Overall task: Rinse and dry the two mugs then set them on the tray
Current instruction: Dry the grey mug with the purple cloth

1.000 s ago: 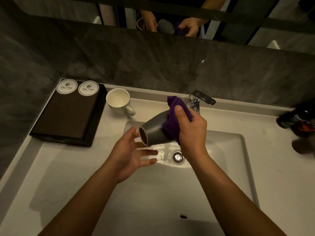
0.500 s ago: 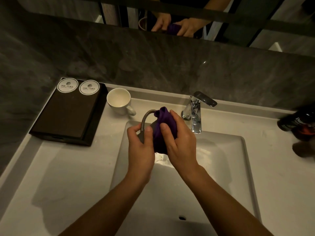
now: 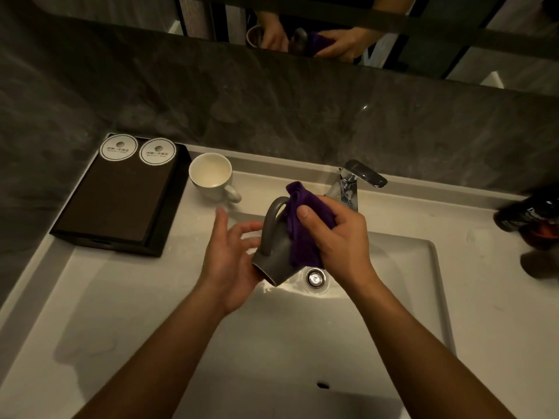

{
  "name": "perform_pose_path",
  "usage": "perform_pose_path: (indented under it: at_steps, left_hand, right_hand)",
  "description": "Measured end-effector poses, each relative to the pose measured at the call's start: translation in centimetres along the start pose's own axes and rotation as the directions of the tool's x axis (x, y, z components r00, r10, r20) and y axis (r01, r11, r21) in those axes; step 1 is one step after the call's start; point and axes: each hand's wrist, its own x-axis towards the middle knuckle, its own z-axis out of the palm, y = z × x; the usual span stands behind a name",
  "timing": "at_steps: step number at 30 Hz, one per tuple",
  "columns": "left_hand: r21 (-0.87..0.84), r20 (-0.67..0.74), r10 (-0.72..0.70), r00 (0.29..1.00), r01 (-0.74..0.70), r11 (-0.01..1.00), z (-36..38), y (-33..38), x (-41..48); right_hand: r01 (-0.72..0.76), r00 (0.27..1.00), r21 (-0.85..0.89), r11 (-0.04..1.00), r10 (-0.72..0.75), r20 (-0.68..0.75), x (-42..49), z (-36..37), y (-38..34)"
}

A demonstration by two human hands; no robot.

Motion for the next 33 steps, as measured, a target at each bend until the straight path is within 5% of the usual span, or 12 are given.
perform_pose_path:
  at_steps: [2, 5, 11, 17, 24, 30, 33]
  left_hand:
    - [0.114, 0.176, -0.275, 0.945, 0.258, 0.959, 0.0, 1.0, 0.2]
    - [0.135, 0.283, -0.381, 0.88, 0.357, 0.924, 0.7, 0.9, 0.1]
    - [-0.093, 0.062, -0.105, 0.993, 0.11, 0.99, 3.0, -0.3, 1.0]
    - [-0.036, -0.195, 0.149, 0.969, -0.159, 0.987, 4.1, -0.9, 1.1]
    - [0.052, -0.371, 0.368, 0.853, -0.377, 0.925, 3.5, -1.6, 1.9]
    - [0.293, -0.312, 0.579, 0.754, -0.503, 0.813, 2.6, -0.9, 1.5]
    - [0.308, -0.226, 0.621, 0.751, -0.55, 0.777, 2.3, -0.8, 1.4]
  right_hand:
    - [0.018, 0.998, -0.001, 1.0, -0.018, 0.053, 0.0, 0.0, 0.0]
    - [0.023, 0.994, 0.009, 1.0, -0.024, 0.104, 0.2, 0.3, -0.1]
    - [0.076, 0.997, -0.291, 0.954, -0.066, 0.042, 0.1, 2.5, 1.5]
    - [-0.114, 0.993, -0.097, 0.989, 0.118, 0.03, -1.9, 3.8, 2.7]
    - [-0.217, 0.975, 0.121, 0.969, 0.21, 0.065, -2.9, 3.4, 2.7]
    - [-0.393, 0.919, 0.212, 0.895, 0.374, 0.124, -2.1, 1.0, 1.5]
    - [-0.363, 0.923, 0.497, 0.788, 0.379, 0.072, -1.1, -0.3, 0.6]
